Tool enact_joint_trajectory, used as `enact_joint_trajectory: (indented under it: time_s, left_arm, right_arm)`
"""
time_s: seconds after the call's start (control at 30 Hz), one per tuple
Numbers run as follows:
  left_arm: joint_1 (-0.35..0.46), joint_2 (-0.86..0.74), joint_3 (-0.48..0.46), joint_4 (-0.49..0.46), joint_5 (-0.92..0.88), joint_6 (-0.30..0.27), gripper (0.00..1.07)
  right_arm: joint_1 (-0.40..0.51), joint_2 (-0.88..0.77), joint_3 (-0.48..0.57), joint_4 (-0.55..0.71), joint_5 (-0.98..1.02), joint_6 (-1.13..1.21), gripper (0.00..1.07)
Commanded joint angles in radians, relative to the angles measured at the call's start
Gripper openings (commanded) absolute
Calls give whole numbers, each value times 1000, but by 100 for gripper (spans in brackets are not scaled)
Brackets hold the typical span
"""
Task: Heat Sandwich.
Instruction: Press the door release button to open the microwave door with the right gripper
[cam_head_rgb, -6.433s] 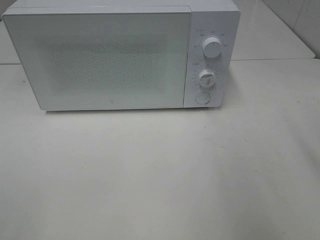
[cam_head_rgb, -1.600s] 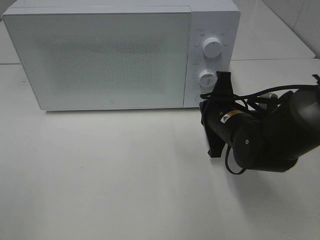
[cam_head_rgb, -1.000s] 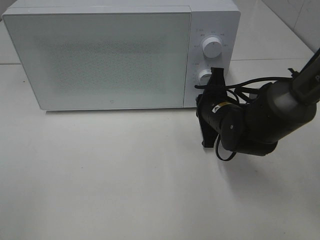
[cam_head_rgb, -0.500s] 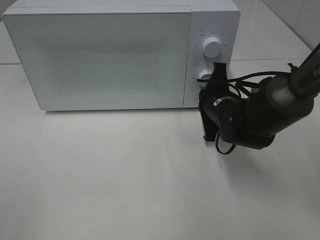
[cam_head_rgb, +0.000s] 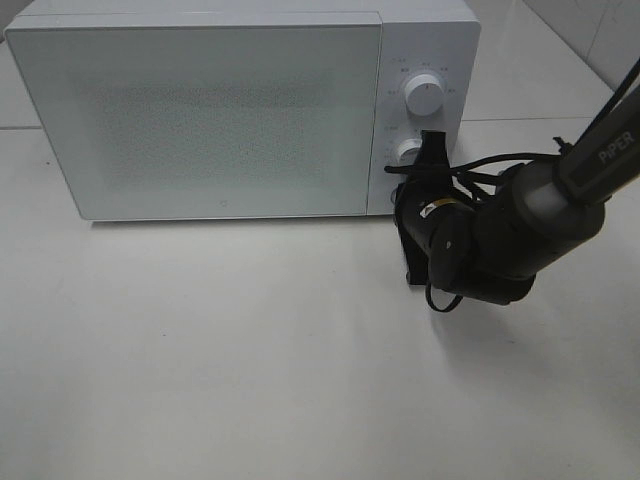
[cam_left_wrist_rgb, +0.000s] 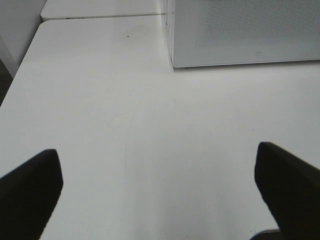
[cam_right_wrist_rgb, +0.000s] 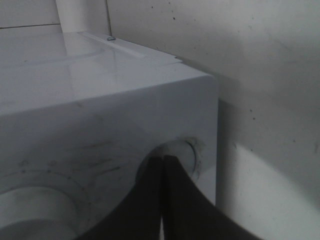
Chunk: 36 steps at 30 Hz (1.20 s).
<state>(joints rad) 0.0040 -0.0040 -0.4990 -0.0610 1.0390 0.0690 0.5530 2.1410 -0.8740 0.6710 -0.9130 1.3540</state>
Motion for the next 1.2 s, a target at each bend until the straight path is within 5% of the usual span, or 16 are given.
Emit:
enact_joint_trajectory:
  time_s: [0.03, 0.43, 1.2]
  left_arm:
    - [3, -23, 3, -8, 0, -5, 101]
    - [3, -23, 3, -8, 0, -5, 101]
    - [3, -23, 3, -8, 0, -5, 101]
  right_arm:
    - [-6, 4, -58, -4, -151, -36, 1]
    - [-44, 52, -164, -52, -248, -99, 0]
    - [-40, 52, -163, -45, -142, -99, 1]
